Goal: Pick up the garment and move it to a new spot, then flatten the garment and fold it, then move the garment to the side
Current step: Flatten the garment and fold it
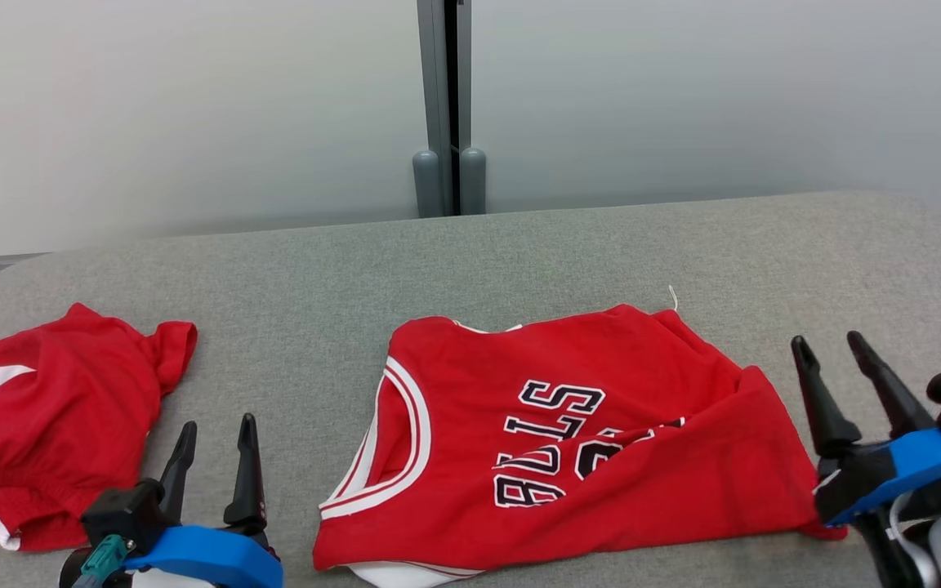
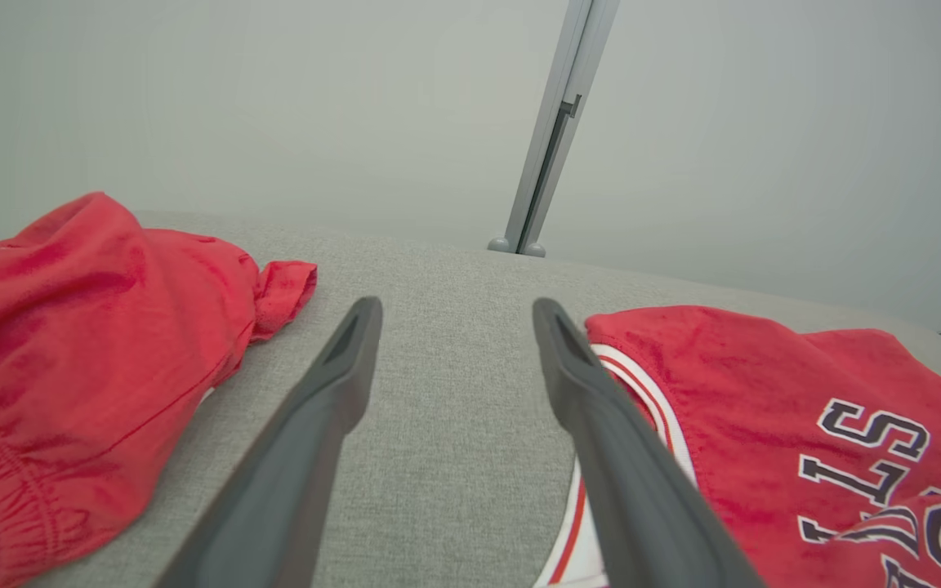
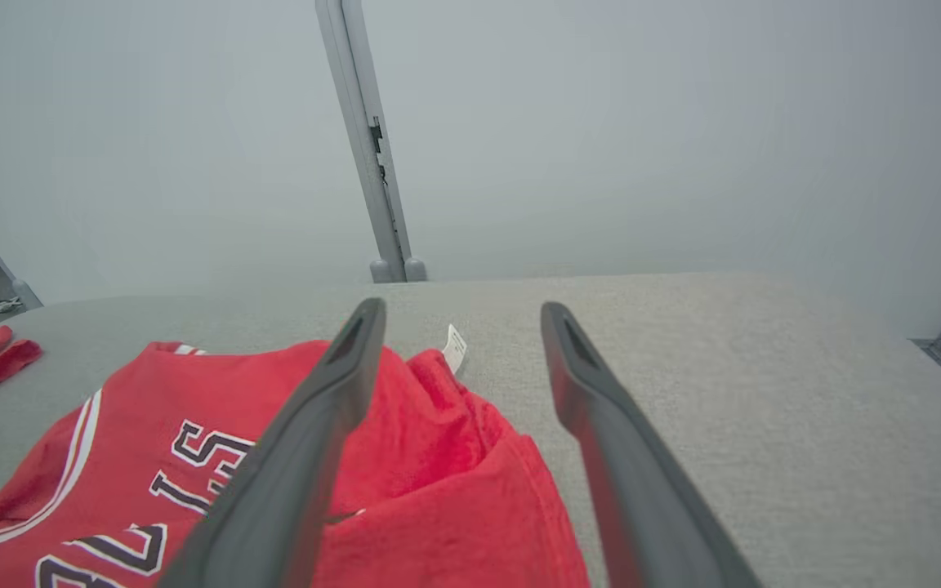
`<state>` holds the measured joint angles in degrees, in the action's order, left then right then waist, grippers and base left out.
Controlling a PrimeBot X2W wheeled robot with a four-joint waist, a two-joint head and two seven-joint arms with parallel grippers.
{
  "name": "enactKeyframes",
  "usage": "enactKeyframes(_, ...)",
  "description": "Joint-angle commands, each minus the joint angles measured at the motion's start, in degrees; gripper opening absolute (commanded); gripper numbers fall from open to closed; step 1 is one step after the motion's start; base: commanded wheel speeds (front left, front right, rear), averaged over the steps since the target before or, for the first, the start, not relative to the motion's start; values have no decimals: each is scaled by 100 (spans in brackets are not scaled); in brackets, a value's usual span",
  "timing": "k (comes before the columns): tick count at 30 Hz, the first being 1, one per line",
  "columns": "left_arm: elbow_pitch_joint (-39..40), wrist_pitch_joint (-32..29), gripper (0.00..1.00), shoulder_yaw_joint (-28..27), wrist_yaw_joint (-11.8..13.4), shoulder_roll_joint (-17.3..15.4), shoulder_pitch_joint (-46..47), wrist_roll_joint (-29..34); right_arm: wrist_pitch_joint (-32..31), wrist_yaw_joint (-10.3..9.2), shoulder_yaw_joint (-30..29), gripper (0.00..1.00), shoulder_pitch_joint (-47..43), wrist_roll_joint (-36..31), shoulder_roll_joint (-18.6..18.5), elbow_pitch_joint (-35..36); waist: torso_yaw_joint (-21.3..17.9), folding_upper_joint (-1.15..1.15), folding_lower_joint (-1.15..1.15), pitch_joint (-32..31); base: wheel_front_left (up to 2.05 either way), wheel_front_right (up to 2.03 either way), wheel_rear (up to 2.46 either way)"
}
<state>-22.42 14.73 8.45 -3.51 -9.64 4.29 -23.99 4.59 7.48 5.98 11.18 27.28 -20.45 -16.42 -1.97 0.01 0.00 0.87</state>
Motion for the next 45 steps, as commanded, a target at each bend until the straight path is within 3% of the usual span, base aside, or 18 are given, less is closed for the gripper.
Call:
enactKeyframes(1, 44, -2, 100, 31, -4, -21, -12, -11, 215, 2, -89, 100, -160, -167, 304, 71, 1, -1, 0, -11, 0, 0, 0)
enactKeyframes(7, 119, -32, 100, 75, -1, -51, -20, -14, 526, 2, -194, 100, -321, -822, 933, -200, -6, -1, 0, 0, 0, 0, 0)
enactKeyframes(16, 342, -375, 100, 284, -92, -8, 359, -70, 756, 2, -230, 100, -14, -1129, 1120, -352, -162, -1, 0, 174, 0, 0, 0)
enactKeyframes(22, -32, -1827, 100, 615, -236, 141, 956, -538, 851, 2, -103, 100, 122, -1083, 1149, -455, -415, -1, 0, 326, 0, 0, 0)
enactKeyframes(27, -539, -2787, 100, 720, -127, 95, 1545, -636, 875, 2, -1, 100, 218, -1040, 1185, -582, -694, -1, 0, 504, 0, 0, 0)
enactKeyframes(34, -1478, -3398, 100, 814, -220, -181, 2319, -630, 908, 2, 73, 100, 377, -1034, 1224, -776, -1048, -1, 0, 818, 0, 0, 0)
enactKeyframes(43, -2449, -3891, 100, 1024, -370, -290, 2883, -898, 949, 2, 184, 100, 562, -980, 1318, -1024, -1293, -1, 0, 1029, 0, 0, 0)
enactKeyframes(44, -2464, -3842, 62, 1061, -388, -322, 2959, -918, 953, 2, 188, 100, 577, -976, 1331, -1048, -1319, -1, 0, 1037, 0, 0, 0)
enactKeyframes(45, -2456, -3795, 10, 1104, -400, -365, 3040, -922, 966, 2, 178, 100, 587, -963, 1335, -1064, -1338, -1, 0, 1041, 0, 0, 0)
